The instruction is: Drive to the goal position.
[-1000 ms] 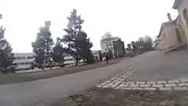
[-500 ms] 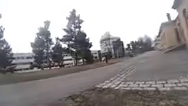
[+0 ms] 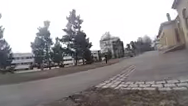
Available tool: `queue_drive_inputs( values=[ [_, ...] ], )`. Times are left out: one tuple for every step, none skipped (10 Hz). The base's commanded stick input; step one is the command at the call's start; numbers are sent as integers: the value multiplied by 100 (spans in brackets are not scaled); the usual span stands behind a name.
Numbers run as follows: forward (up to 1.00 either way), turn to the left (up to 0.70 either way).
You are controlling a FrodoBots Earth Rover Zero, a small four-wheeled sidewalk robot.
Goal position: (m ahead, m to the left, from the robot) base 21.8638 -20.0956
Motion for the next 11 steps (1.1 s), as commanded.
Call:
queue_drive_inputs(
  values=[
    [0,0],
    [0,0],
    [0,0],
    [0,0],
    [0,0],
    [0,0],
    [0,-70],
    [0,-70],
    [4,-68],
    [70,-35],
    [70,-35]
  ],
)
